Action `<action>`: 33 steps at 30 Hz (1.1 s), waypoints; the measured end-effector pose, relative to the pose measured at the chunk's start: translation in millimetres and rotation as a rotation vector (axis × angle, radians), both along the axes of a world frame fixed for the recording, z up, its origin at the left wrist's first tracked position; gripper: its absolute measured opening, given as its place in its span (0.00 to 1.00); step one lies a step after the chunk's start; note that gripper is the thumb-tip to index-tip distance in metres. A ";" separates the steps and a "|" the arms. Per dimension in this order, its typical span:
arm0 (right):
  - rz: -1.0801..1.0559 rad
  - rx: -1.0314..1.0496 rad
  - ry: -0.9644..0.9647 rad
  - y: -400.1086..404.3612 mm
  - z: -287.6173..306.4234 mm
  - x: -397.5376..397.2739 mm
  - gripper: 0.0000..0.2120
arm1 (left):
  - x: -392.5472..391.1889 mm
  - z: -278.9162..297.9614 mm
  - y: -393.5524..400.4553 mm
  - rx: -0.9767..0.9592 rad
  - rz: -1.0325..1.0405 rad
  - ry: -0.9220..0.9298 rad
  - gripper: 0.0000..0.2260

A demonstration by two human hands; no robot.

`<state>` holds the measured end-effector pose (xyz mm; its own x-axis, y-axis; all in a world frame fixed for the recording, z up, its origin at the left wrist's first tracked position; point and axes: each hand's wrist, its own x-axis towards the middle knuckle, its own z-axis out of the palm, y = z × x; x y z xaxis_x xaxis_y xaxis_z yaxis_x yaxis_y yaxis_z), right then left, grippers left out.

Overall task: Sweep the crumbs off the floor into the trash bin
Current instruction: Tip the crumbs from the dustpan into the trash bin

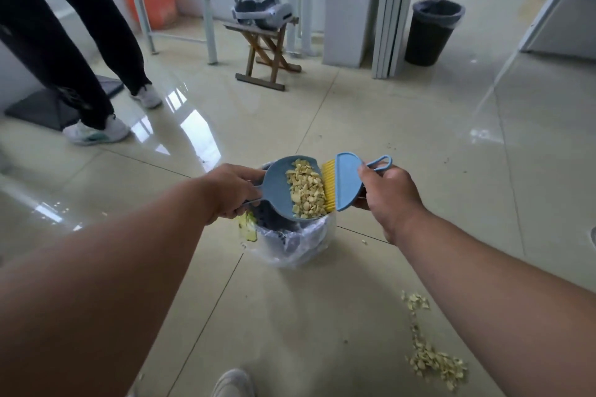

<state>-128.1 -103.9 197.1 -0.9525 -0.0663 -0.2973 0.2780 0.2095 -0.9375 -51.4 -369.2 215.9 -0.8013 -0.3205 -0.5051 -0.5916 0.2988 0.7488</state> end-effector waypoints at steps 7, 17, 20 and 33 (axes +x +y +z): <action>0.101 0.117 -0.056 -52.5 -48.0 7.8 0.20 | 10.9 -20.7 -18.6 -0.167 0.053 -0.132 0.18; 0.079 0.229 -0.044 -56.2 -72.0 13.3 0.17 | -0.9 -30.4 2.6 -0.537 0.012 -0.239 0.03; 0.076 0.243 -0.059 -54.5 -70.0 14.8 0.15 | -8.2 -27.1 9.1 -0.584 -0.028 -0.189 0.06; -0.044 0.094 -0.088 -13.5 -69.2 14.9 0.14 | -16.8 -15.8 37.6 -0.638 -0.199 0.059 0.10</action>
